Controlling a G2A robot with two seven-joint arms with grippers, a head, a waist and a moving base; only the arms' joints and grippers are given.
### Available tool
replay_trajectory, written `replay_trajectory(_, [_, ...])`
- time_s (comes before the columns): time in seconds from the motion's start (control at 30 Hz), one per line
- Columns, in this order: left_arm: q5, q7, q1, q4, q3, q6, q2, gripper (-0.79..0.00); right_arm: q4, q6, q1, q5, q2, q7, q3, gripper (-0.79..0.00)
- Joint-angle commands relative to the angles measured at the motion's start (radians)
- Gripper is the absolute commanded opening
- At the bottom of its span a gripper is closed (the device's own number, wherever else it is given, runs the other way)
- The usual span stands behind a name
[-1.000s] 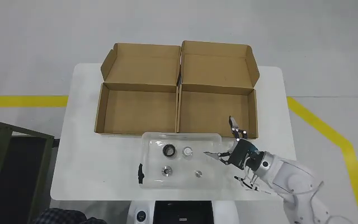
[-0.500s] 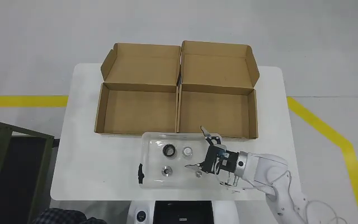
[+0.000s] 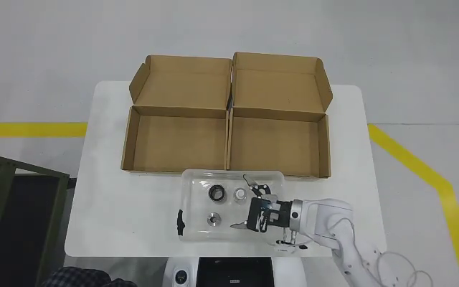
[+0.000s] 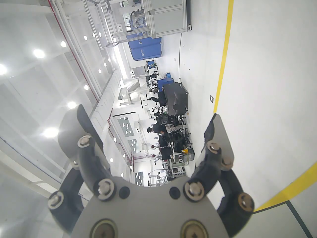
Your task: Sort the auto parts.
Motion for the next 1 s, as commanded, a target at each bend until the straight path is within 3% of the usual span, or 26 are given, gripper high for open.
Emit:
replay_trajectory(0.0, [0.0, 0.0, 0.0, 0.0, 0.0, 0.0, 0.0, 0.0, 0.007, 0.004, 0.003, -0.003, 0.001, 0.002, -0.003, -0.028])
replay_trajectory(0.07, [0.0, 0.0, 0.0, 0.0, 0.0, 0.0, 0.0, 0.0, 0.012, 0.006, 0.004, -0.005, 0.003, 0.003, -0.004, -0.077])
replay_trajectory(0.17, [0.0, 0.0, 0.0, 0.0, 0.0, 0.0, 0.0, 0.0, 0.021, 0.004, 0.006, -0.007, 0.005, 0.004, -0.004, -0.215])
replay_trajectory(0.23, [0.0, 0.0, 0.0, 0.0, 0.0, 0.0, 0.0, 0.0, 0.026, 0.001, 0.007, -0.009, 0.007, 0.007, -0.006, -0.237])
replay_trajectory(0.37, [0.0, 0.0, 0.0, 0.0, 0.0, 0.0, 0.0, 0.0, 0.048, 0.011, 0.014, -0.006, 0.009, 0.006, -0.008, -0.169])
replay_trajectory(0.6, [0.0, 0.0, 0.0, 0.0, 0.0, 0.0, 0.0, 0.0, 0.07, 0.036, 0.025, -0.015, 0.011, 0.009, -0.023, -0.194])
replay_trajectory(0.7, [0.0, 0.0, 0.0, 0.0, 0.0, 0.0, 0.0, 0.0, 0.081, 0.051, 0.033, -0.017, 0.011, 0.01, -0.026, -0.277])
replay_trajectory(0.97, [0.0, 0.0, 0.0, 0.0, 0.0, 0.0, 0.0, 0.0, 0.105, 0.074, 0.048, -0.02, 0.012, 0.012, -0.039, -0.379])
